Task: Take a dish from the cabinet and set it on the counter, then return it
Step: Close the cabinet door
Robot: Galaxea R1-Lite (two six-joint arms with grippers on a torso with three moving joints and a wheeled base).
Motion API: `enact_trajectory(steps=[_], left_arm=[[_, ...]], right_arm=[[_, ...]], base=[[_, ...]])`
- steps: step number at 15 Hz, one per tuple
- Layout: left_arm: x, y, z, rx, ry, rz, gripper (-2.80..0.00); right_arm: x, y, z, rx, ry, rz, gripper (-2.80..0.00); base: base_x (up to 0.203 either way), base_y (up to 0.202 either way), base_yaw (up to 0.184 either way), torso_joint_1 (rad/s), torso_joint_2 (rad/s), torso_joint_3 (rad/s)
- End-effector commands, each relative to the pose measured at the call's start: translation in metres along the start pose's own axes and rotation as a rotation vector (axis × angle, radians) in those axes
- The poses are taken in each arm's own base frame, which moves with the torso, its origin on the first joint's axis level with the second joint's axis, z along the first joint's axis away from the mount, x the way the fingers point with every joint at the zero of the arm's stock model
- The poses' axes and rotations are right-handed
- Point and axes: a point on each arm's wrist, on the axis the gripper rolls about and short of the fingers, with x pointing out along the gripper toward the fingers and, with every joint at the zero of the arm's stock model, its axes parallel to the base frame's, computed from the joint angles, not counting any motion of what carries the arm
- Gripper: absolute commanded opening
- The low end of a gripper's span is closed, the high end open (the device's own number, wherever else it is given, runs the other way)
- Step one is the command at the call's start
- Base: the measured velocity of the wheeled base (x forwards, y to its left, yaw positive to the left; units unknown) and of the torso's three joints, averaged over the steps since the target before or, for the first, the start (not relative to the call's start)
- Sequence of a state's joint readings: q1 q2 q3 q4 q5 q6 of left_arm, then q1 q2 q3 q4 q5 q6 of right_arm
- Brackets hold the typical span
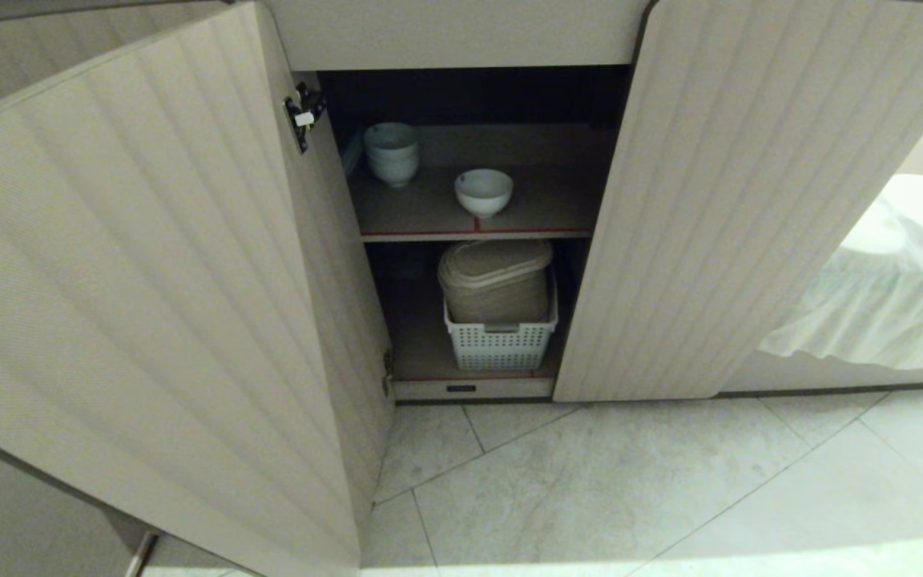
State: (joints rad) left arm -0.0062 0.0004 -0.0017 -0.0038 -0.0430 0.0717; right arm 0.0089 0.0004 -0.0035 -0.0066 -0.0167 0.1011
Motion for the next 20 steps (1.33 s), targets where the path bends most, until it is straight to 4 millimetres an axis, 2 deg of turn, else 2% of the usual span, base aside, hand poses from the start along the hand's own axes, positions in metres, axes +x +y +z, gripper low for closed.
enact_trajectory(steps=[1,4,7,11,14,17,20], left_arm=[[0.000,0.000,0.000,0.000,-0.001,0.000,-2.80],[0.000,0.000,0.000,0.000,-0.001,0.000,-2.80],[0.000,0.000,0.000,0.000,-0.001,0.000,-2.80],[0.000,0.000,0.000,0.000,0.000,0.000,-2.80],[0.000,0.000,0.000,0.000,0.001,-0.002,-2.80],[0.000,0.000,0.000,0.000,-0.001,0.000,-2.80],[0.000,0.000,0.000,0.000,0.000,0.000,-2.80]], right_arm=[[-0.001,0.000,0.002,-0.004,-0.005,0.003,-2.80],[-0.001,0.002,0.016,-0.004,0.007,0.012,-2.80],[0.005,0.005,0.043,-0.005,0.039,0.046,-2.80],[0.023,0.009,0.068,-0.009,0.113,0.073,-2.80],[0.037,0.011,0.083,-0.009,0.090,0.081,-2.80],[0.027,0.010,0.075,-0.009,0.059,0.086,-2.80],[0.004,0.006,0.051,-0.008,0.031,0.070,-2.80]], base=[[0.000,0.000,0.000,0.000,0.00,0.000],[0.000,0.000,0.000,0.000,0.00,0.000],[0.000,0.000,0.000,0.000,0.00,0.000],[0.000,0.000,0.000,0.000,0.00,0.000],[0.000,0.000,0.000,0.000,0.00,0.000],[0.000,0.000,0.000,0.000,0.00,0.000],[0.000,0.000,0.000,0.000,0.00,0.000]])
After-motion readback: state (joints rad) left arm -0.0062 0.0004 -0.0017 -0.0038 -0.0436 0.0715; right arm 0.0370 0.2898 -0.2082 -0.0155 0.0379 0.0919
